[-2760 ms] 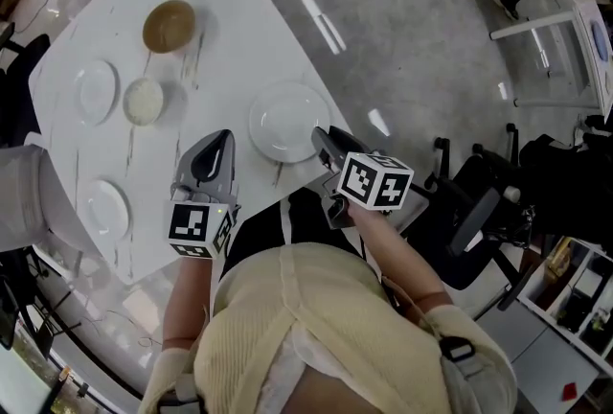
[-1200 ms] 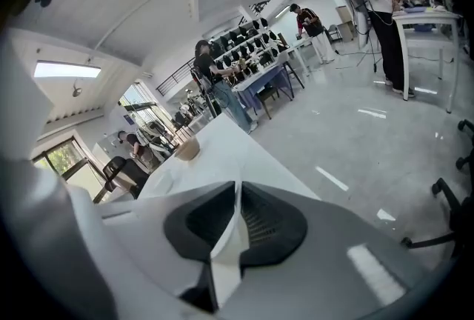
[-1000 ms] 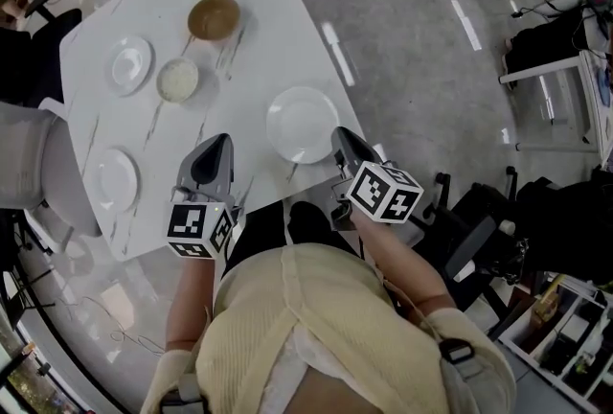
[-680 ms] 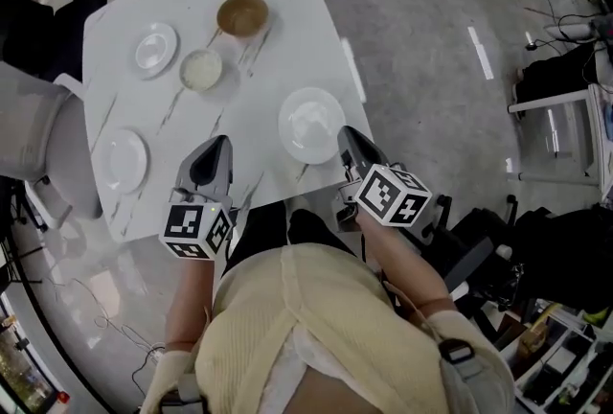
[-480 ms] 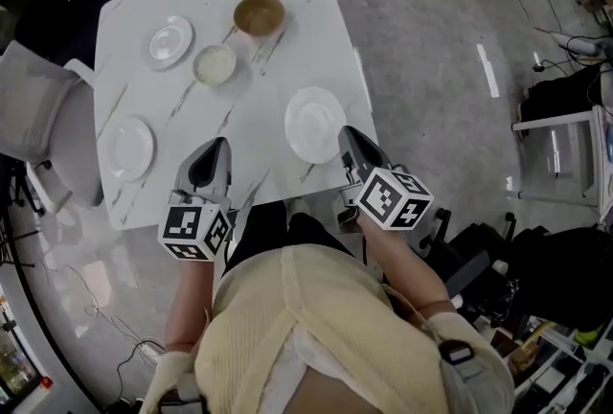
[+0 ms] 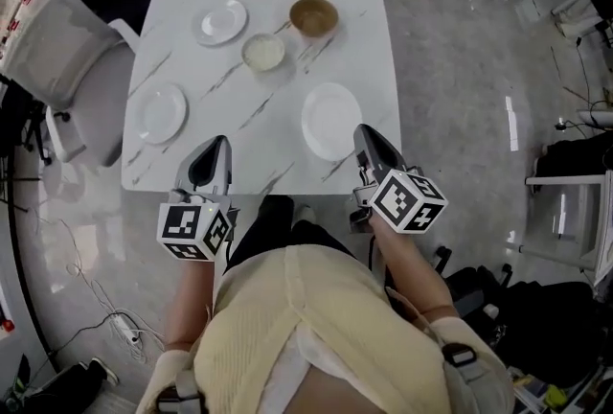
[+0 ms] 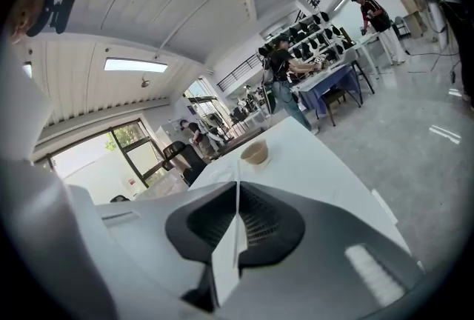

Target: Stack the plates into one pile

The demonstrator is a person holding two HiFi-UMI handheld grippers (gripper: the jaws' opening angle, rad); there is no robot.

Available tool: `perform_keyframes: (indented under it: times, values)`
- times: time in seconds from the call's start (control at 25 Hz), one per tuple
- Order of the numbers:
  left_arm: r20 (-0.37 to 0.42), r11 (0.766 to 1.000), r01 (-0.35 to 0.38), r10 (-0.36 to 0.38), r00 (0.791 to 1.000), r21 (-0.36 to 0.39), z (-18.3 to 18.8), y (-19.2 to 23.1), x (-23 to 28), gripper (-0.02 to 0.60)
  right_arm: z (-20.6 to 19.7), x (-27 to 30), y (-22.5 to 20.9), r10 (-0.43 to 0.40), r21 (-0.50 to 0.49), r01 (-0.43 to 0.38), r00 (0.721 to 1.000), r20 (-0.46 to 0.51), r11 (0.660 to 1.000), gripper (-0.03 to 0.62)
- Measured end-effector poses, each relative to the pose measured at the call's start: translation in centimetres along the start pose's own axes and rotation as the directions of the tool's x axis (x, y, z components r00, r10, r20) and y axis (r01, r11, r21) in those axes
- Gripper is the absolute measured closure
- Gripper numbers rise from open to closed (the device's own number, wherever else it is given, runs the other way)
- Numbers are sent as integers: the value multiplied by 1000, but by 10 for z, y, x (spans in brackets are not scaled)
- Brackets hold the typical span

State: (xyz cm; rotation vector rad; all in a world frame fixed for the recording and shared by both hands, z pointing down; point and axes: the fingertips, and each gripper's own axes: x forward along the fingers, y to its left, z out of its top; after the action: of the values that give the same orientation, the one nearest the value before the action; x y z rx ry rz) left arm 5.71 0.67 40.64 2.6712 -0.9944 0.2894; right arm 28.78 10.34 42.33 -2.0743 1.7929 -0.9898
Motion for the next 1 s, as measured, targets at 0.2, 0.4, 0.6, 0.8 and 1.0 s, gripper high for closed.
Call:
perform_keyframes:
  times: [0.2,0.4,0.6,0.8,1.0]
  values:
    - [0,996,-80,80,997,-30,-7,19,-24,580,-3,11,25,67,-17,-68,997,-34,998,580]
    - [36,990,-140,141,989,-31,6,50,-33,580,-5,26,56,125,-39,-128,990,-59,991,580]
    - [62,983,-181,182,981,-19,17,80,-41,580,-15,48,86,161,-61,-167,982,-94,984,579]
    - [65,974,-220,223,973,-45,23,120,-56,580,-29,76,127,196,-76,-207,972,-132,975,579]
    - [56,965,-256,259,964,-60,22,156,-73,580,-43,102,160,219,-80,-234,963,-159,969,579]
